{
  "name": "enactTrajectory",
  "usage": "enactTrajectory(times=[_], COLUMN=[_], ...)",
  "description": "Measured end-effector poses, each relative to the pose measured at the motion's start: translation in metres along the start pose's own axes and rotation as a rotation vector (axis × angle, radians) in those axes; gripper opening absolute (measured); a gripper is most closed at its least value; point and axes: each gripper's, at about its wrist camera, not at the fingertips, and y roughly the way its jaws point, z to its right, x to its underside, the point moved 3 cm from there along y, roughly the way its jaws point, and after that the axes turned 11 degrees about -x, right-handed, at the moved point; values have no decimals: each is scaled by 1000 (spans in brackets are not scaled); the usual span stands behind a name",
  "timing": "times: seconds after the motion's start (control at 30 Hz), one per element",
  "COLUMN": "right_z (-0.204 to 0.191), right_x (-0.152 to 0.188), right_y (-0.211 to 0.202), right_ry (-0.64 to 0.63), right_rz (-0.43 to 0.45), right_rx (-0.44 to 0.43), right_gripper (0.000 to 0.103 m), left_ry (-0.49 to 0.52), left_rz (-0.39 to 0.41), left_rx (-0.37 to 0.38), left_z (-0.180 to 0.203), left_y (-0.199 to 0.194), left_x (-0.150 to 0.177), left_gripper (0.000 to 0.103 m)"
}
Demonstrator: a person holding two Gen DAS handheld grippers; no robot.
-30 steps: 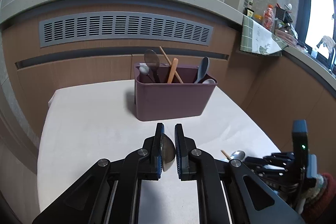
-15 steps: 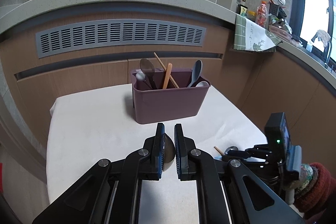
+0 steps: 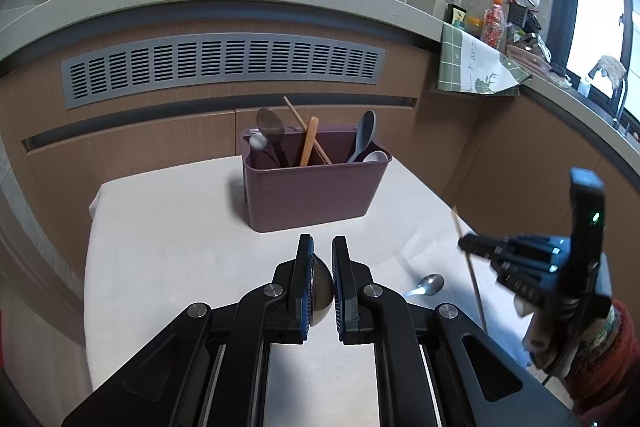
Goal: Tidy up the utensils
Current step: 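Carry the chopstick and brown spoon into the maroon holder and release both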
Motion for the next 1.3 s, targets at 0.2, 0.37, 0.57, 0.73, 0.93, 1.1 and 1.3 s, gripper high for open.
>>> enactTrajectory(times=[0.2,0.37,0.57,0.73,0.93,1.1,1.3], right_z=[1,-2,-5,-23,-37,-39,-29], right_x=[-21,-32,-63,-142,-224,-239,-231], right_y=[-19,-25,-42,-98,-112,-78,-18], right_ry=[27,33,19,-69,-135,-164,-144], right_rz=[94,130,230,435,527,507,423], right_rx=[-16,-41,-33,37,22,11,12], right_gripper=[5,5,5,5,5,5,5], left_ry=[0,-17,-46,-7,5,-45,-81], left_rz=[-3,0,67,194,177,89,24], left_rx=[7,37,65,83,75,128,143], left_z=[2,2,1,7,-1,-15,-22], left_y=[-2,-3,-19,-42,-10,35,83], left_x=[-1,-10,-53,-129,-185,-187,-178], left_gripper=[9,9,9,9,9,9,10])
